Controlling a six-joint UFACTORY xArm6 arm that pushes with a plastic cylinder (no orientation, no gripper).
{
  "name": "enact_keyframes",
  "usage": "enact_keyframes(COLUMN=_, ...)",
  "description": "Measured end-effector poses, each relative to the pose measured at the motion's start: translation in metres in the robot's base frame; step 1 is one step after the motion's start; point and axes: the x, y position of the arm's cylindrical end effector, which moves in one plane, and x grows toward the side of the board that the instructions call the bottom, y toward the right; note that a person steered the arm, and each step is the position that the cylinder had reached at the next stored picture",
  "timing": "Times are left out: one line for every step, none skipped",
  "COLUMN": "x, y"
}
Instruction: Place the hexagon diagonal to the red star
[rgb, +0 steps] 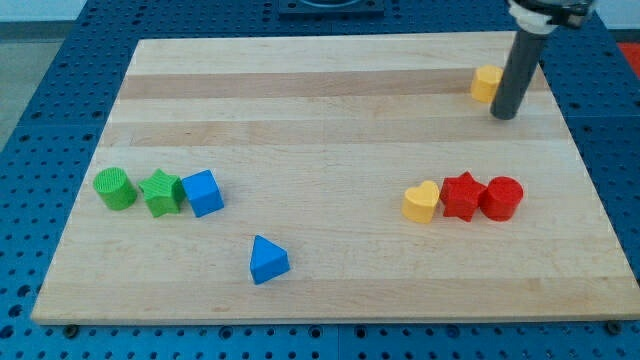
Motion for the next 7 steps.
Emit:
enact_keyframes(x=-0.055, y=0.005)
enact_keyframes(x=-0.055, y=0.001)
enact_keyframes(x=-0.039, y=0.001)
enact_keyframes(x=-0.010, y=-0.029)
enact_keyframes(x=-0.013, y=-0.055)
enact_keyframes(x=-0.055, y=-0.066)
enact_keyframes(x=-0.055, y=-0.065)
